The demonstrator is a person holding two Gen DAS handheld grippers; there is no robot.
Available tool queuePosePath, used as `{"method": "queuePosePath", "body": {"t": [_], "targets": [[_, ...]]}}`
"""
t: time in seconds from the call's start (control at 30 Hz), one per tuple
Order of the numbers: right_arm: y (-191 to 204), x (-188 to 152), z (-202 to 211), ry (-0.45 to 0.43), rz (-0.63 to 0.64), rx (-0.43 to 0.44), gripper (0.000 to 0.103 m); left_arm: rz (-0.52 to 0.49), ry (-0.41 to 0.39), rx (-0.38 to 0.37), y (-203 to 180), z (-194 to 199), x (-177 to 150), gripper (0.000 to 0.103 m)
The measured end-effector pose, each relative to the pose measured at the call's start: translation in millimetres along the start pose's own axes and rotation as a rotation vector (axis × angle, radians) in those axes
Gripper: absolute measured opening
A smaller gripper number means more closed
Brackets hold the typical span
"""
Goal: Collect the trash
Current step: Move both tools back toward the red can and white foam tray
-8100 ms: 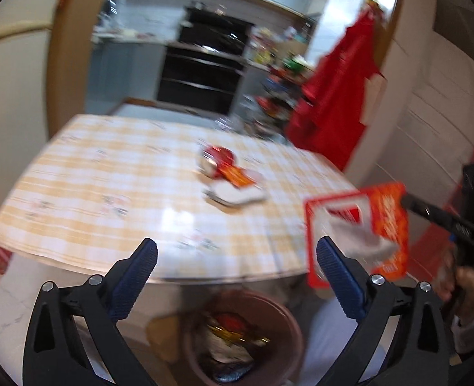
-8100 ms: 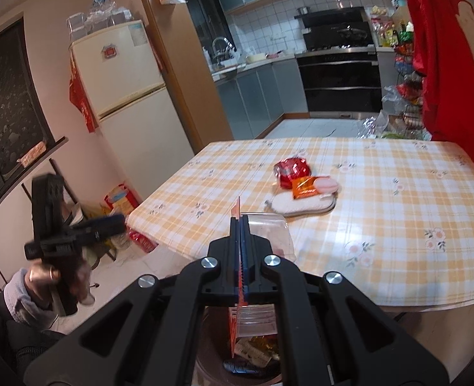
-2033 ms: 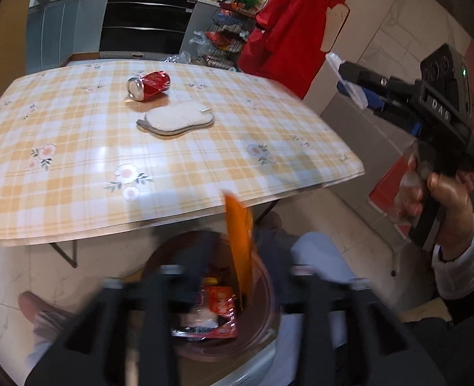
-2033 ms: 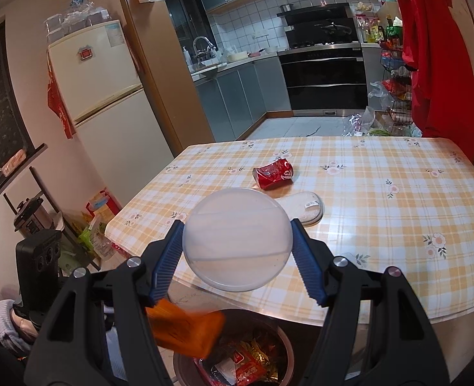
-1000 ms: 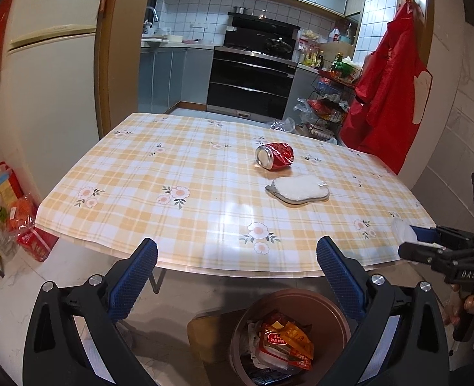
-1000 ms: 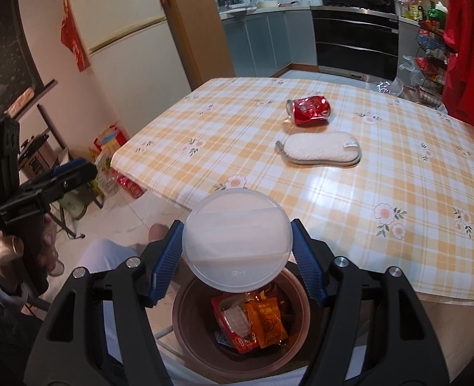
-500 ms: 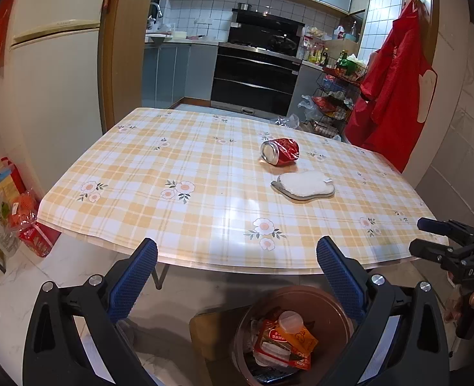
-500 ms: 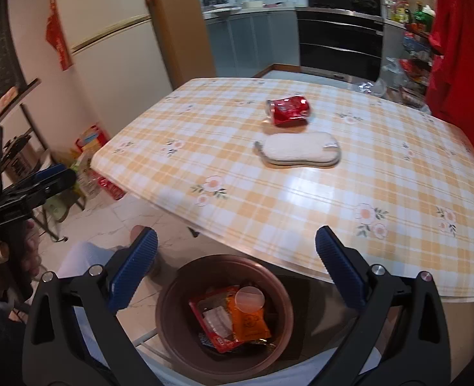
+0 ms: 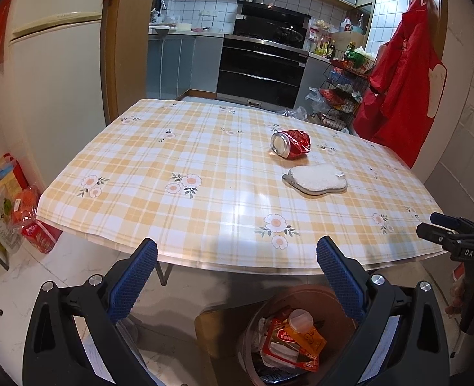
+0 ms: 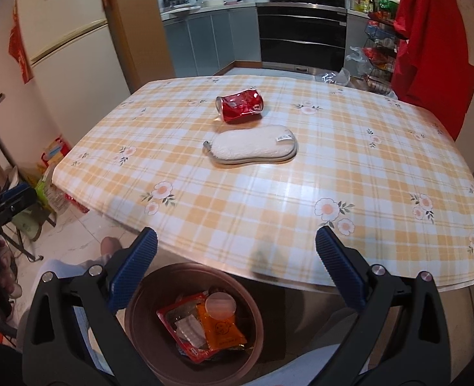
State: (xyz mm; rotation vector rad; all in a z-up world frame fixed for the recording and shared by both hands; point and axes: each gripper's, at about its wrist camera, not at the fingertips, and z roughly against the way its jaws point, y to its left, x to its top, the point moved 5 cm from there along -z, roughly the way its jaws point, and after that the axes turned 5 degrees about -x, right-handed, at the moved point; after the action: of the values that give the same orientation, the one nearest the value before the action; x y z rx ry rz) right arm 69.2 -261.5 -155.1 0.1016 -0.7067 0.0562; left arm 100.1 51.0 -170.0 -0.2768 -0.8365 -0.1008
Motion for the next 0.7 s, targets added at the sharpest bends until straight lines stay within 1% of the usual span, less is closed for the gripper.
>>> {"method": "queuePosePath", "body": {"t": [0.23,0.33,0.4,0.43,0.53,0.6,0.7], "targets": [[-8.3,7.4,-19.8,0.016,-0.042,0.009,0.097,-0.005,0.014,0.007,2.6,-17.2,8.8,0.097],[-12.4,10.5,-34.2,0.045,-0.092,0.054,0.097,-0.009,0.011,0.004,3.7,-26.6,16.2,0.097],[-11.3,12.2,-42.0,0.068,-0.104,0.083,0.097,-0.010,0.015,-0.003,4.1,-33.1,20.7,0.097],[-11.4,13.6,-46.2,0.078,-0.103,0.083,0.097,-0.009,0.021,-0.012,3.7,-38.8,24.0,0.097],[-14.5,16.3,-57.4,0.100,-0.071,0.013,0.097,0.010,0.038,-0.057,0.7,-58.9,37.3,0.097],[-20.2,17.5,-67.4,0.126,-0.060,-0.017,0.097,0.032,0.043,-0.098,-3.6,-74.0,48.5,0.097],[-33.7,22.0,-83.4,0.141,-0.074,-0.034,0.097,0.062,0.070,-0.160,-16.6,-109.6,71.2,0.086]]}}
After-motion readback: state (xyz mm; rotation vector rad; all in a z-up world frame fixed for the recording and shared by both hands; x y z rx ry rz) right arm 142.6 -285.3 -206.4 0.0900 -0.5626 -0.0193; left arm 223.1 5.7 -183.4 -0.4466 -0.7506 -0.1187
